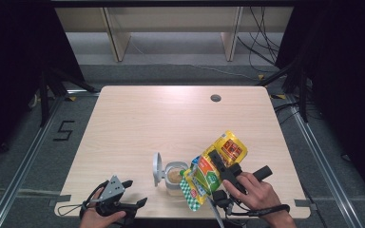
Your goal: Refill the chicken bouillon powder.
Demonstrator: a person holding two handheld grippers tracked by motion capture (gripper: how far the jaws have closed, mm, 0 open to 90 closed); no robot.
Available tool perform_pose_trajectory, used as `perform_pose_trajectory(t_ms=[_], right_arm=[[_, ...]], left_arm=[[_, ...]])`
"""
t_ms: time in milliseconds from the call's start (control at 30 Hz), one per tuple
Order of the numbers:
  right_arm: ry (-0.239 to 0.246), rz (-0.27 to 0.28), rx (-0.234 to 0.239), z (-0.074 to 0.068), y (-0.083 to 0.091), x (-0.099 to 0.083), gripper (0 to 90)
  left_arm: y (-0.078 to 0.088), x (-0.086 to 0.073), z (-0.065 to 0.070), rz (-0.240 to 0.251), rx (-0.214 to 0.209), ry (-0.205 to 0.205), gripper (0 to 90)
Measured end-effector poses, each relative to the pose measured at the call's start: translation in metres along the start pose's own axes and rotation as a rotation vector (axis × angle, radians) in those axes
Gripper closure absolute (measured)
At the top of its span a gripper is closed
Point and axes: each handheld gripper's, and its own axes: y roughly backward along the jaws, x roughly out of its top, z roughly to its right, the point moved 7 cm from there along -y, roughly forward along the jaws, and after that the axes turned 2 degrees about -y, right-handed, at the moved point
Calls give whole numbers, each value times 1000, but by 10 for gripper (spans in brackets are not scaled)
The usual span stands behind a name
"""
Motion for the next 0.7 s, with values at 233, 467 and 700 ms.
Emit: perform_pose_trajectory(t_ms=[233,467,700], right_arm=[[-6,4,-1,0,-2,0,548],[1,4,-1,0,-1,1,549],[-13,-4,-3,0,-1,-1,549]], left_arm=[[2,0,-1,3,0,4,182],[1,1,0,14,2,-2,182],[1,1,-2,4,7,-2,182]])
